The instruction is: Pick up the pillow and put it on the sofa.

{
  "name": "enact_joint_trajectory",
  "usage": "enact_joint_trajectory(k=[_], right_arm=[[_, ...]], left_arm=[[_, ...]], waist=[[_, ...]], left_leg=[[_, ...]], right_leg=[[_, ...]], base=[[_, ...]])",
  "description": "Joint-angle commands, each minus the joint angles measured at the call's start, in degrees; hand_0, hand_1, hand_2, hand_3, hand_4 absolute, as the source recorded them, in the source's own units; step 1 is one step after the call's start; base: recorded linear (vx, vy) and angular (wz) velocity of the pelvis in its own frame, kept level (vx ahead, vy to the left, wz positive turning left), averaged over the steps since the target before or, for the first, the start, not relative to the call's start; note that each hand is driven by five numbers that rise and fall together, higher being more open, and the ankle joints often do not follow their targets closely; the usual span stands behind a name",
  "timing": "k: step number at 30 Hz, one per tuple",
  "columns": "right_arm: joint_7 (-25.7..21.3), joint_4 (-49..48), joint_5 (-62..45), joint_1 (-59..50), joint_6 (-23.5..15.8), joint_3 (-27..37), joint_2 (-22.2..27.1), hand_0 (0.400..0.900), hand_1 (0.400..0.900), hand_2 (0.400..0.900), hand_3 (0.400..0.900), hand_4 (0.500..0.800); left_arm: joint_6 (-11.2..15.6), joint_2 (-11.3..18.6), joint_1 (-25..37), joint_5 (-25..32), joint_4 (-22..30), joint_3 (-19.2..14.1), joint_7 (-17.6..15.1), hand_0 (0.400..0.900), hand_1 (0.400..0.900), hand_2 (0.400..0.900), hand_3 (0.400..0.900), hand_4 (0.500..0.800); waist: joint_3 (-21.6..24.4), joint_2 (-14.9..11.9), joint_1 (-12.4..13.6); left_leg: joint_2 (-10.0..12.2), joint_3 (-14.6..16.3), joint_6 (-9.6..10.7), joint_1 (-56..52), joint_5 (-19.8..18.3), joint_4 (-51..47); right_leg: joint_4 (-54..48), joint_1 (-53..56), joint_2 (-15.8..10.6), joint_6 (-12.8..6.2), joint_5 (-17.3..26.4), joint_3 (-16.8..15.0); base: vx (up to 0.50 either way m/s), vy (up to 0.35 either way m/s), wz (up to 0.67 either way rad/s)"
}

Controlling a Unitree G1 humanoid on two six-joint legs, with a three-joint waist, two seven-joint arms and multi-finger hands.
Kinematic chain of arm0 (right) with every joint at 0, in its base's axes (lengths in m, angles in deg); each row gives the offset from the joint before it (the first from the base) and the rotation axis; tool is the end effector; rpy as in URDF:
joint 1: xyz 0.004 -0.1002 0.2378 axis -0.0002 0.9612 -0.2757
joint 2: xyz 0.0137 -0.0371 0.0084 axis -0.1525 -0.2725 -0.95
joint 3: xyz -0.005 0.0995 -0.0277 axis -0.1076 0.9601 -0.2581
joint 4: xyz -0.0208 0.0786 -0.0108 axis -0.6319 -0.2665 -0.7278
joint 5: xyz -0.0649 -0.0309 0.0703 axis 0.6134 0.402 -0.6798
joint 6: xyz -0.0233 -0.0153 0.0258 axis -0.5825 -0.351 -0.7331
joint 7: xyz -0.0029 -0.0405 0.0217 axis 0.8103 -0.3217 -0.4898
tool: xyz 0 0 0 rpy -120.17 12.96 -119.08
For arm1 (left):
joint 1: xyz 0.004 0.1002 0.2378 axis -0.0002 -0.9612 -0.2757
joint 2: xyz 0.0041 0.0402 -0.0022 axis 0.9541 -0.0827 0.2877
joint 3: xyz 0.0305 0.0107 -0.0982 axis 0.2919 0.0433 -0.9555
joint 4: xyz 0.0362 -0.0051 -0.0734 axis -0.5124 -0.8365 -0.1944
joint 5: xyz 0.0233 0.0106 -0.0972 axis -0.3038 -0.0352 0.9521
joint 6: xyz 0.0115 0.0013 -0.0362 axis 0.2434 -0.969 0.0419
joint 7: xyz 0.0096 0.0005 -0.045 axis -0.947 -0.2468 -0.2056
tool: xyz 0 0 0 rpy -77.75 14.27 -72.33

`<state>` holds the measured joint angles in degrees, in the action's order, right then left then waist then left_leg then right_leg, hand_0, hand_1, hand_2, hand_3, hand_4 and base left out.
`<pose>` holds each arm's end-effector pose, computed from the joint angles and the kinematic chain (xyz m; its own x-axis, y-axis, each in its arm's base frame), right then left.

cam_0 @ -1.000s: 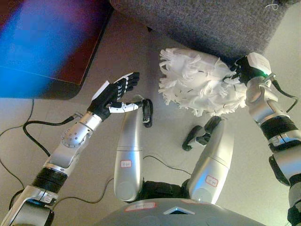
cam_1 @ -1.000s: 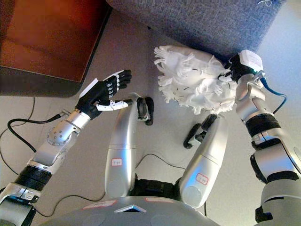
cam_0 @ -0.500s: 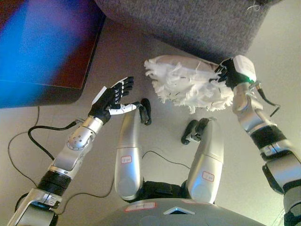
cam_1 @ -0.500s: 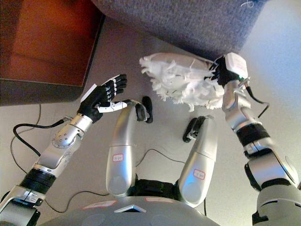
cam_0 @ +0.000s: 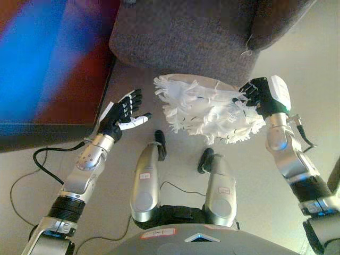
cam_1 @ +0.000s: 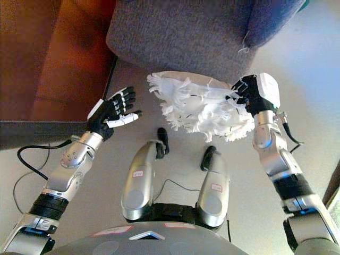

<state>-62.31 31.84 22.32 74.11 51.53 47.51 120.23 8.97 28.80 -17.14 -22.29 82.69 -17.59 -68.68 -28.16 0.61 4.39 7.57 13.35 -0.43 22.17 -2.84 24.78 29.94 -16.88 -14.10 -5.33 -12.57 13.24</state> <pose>0.2244 -0.2418 0.0819 0.9917 -0.0716 0.1071 0.1288 0.5252 -0.8412 0.1997 0.2290 0.0412 0.9730 -0.1808 -0.1436 0.1972 0.9742 0.1095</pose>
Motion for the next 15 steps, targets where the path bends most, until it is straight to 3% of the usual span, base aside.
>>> enact_joint_trajectory(k=[1, 7, 10, 15], right_arm=[[-4.9, -9.8, 3.0, -1.7, -9.9, 8.9, 3.3, 0.400, 0.400, 0.400, 0.400, 0.500], [-0.4, -15.4, 2.7, 2.5, -12.5, 13.3, 4.2, 0.400, 0.400, 0.400, 0.400, 0.500], [1.3, -15.0, 2.9, 0.4, -12.7, 13.6, 6.7, 0.400, 0.400, 0.400, 0.400, 0.500], [7.1, -9.5, -6.0, -8.9, -10.9, 12.1, 13.0, 0.400, 0.400, 0.400, 0.400, 0.500]], left_arm=[[1.9, -0.6, -4.2, -1.1, 0.5, -3.0, 1.3, 0.900, 0.900, 0.900, 0.900, 0.800], [1.5, -2.7, -7.4, -1.2, -1.0, -3.8, 1.3, 0.900, 0.900, 0.900, 0.900, 0.800], [2.1, -3.3, -7.6, -1.2, -2.1, -3.2, 1.0, 0.900, 0.900, 0.900, 0.900, 0.800], [1.7, -2.6, -8.4, -0.4, -3.3, -2.5, 2.7, 0.900, 0.900, 0.900, 0.900, 0.800]], waist=[[13.4, -2.2, -1.8], [18.6, -2.5, -1.9], [20.4, -3.1, -1.2], [22.9, -4.4, 0.7]], left_leg=[[0.2, -3.0, 2.6, -9.9, -0.5, -11.0], [-1.9, -2.1, 2.8, -17.9, 3.3, -23.4], [-2.6, -1.9, 2.7, -20.4, 3.4, -26.0], [-2.8, -1.6, 2.7, -22.9, 3.1, -28.4]], right_leg=[[-14.4, 5.4, 1.9, -0.66, 8.5, 2.4], [-24.6, 12.9, 4.0, -2.44, 12.3, 2.3], [-28.3, 15.3, 4.2, -2.83, 14.0, 2.6], [-30.1, 18.2, 4.3, -3.19, 14.3, 4.4]], base=[[0.19, 0.058, -0.17], [0.13, 0.057, -0.10], [0.07, 0.056, -0.01], [0.07, 0.063, 0.03]])
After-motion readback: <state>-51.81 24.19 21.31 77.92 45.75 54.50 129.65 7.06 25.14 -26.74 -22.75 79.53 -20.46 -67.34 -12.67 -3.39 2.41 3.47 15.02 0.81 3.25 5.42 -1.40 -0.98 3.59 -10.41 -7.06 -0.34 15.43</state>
